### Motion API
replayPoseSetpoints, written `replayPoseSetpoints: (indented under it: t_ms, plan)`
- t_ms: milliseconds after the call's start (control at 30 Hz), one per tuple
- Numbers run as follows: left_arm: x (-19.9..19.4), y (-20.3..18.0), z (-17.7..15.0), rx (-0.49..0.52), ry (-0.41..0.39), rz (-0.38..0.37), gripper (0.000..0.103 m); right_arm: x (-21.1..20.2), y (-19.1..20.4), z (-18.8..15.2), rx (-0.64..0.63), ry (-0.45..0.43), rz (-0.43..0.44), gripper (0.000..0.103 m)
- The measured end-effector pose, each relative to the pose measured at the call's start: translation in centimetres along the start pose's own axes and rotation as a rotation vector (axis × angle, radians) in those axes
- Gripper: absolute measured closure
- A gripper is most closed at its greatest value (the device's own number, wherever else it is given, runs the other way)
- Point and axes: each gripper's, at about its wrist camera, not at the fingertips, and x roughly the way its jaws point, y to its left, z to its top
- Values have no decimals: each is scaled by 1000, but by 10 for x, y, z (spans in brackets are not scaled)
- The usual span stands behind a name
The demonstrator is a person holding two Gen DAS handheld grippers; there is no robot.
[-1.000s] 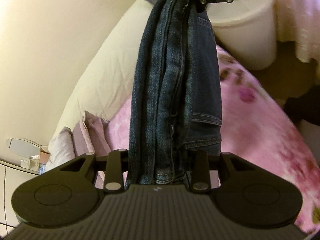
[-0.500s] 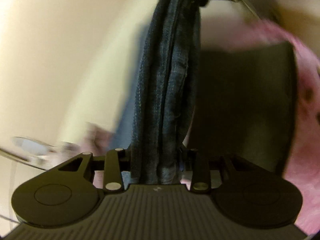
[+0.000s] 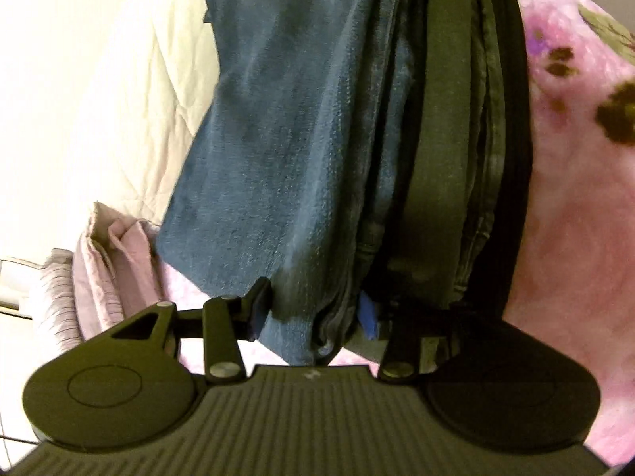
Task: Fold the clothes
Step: 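Lower the clothes stack onto the bed beside the grey cushion and release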
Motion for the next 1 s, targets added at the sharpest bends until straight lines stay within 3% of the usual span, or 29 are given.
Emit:
replayPoseSetpoints:
  t_ms: [133,300,500,633,700,867,1000]
  plan:
    - [-4,11,-1,-53,-11,-22,74,-13,-9,15,64,11,35,75]
    - [-36,27,2,-125,-35,32,77,-57,-18,21,80,-47,-4,75]
    - [-14,14,4,-88,7,-4,79,-22,11,6,33,18,52,76]
    - [-31,28,1,-131,-17,46,79,-50,3,6,91,-29,15,76]
    - [-29,25,1,-131,-14,35,79,-59,4,5,100,-39,6,76]
    - [-4,10,9,-82,17,28,79,-28,12,0,54,12,49,76]
    - [-1,11,5,-55,11,39,78,-32,19,-7,18,-6,13,74]
